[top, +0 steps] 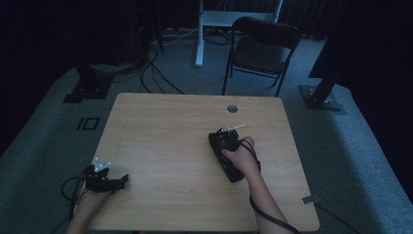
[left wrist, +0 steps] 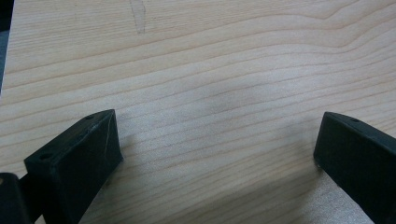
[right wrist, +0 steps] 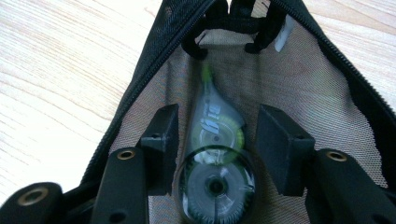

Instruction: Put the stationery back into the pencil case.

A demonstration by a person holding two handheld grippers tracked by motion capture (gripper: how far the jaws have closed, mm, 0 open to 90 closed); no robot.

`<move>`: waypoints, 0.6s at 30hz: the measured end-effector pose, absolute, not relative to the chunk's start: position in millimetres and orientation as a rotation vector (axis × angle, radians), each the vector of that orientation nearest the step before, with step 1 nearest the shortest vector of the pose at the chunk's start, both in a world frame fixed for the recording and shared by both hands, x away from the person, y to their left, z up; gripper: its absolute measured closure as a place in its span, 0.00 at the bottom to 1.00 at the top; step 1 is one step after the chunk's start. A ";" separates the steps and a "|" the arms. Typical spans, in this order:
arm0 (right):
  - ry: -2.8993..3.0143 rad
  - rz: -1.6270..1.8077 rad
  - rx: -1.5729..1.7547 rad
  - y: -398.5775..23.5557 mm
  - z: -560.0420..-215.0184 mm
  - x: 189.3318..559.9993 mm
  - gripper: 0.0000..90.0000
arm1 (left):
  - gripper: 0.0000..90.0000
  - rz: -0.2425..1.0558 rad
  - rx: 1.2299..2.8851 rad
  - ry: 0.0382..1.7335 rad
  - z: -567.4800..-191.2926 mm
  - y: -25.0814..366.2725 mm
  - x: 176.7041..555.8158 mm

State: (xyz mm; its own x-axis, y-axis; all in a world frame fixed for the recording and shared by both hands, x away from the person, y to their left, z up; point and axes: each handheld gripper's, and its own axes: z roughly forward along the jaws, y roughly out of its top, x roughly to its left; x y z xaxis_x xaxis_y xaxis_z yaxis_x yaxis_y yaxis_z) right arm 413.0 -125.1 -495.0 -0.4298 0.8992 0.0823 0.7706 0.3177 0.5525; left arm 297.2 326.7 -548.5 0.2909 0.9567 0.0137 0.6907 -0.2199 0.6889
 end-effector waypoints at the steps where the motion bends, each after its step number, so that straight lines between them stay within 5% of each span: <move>1: 2.341 0.780 1.520 -125.3 -494.7 413.1 0.55 | 0.01 0.602 1.990 1.466 -548.5 326.7 297.2; 18: 2.302 0.865 1.507 -136.0 -476.2 407.5 0.51 | 0.01 0.602 1.990 1.466 -548.5 326.7 297.2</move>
State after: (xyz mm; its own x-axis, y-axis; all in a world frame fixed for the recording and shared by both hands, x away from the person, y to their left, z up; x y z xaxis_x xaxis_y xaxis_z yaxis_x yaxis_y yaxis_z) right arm 407.5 -136.0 -476.2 -0.4299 0.8968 0.1049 0.7441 0.2861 0.6037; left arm 297.2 326.7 -548.5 0.2910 0.9566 0.0138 0.6906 -0.2201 0.6889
